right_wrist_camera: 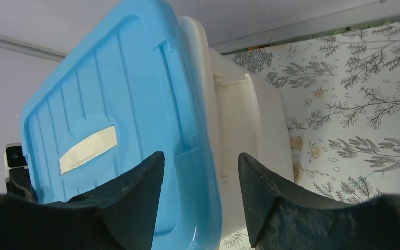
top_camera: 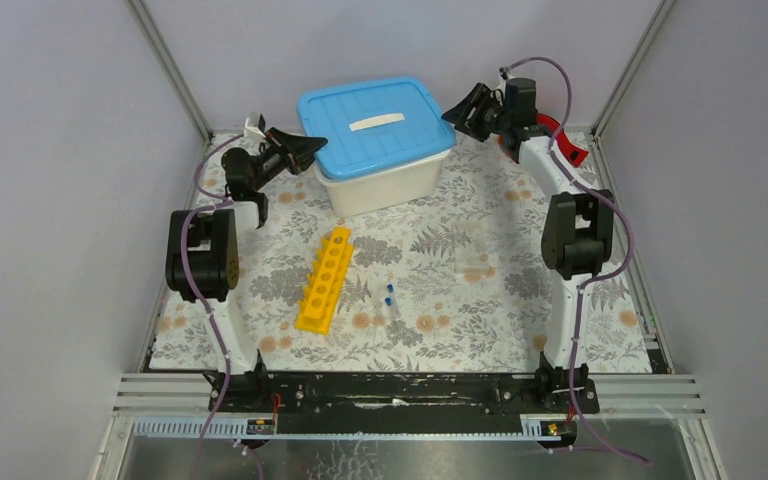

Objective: Organize the chemistry lab equipment

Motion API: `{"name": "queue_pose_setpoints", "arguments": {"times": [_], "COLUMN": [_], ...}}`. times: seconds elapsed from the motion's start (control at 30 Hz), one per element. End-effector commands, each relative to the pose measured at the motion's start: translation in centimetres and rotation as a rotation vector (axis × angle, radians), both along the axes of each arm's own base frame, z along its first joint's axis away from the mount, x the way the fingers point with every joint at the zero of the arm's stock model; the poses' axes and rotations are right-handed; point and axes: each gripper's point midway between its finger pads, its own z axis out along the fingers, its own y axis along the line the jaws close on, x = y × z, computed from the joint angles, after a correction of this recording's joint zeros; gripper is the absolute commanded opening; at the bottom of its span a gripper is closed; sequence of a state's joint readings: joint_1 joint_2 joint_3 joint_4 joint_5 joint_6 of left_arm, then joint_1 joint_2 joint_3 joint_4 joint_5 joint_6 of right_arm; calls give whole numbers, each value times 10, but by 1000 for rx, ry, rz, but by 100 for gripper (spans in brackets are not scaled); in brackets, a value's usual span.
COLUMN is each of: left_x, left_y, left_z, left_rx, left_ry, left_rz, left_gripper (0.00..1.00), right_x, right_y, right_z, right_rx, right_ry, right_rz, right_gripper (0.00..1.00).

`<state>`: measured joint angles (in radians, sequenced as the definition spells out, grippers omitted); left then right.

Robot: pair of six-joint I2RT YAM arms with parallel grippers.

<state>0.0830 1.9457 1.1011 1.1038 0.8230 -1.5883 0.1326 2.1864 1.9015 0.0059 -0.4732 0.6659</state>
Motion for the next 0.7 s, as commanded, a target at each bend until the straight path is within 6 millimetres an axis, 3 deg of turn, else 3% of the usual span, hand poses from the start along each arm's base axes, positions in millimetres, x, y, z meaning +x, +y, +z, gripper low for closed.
{"name": "queue_pose_setpoints", "arguments": {"times": [0.0,0.33,0.67], "left_x": [0,-1,-5], "left_y": [6,9,19], "left_z": [12,5,5], "left_rx": [18,6,-18], "left_ry": [-61,-48,-56], "left_rz": [-14,-31,-18], "left_gripper": [0,0,23], "right_x": [-5,-9,-13], "right_y": [22,37,47], "right_z": [22,13,4], "right_rx": [-12,-46,-63], "right_ry": [-43,-26,-12], "right_rz": [66,82,95], "right_gripper": [61,58,57]}}
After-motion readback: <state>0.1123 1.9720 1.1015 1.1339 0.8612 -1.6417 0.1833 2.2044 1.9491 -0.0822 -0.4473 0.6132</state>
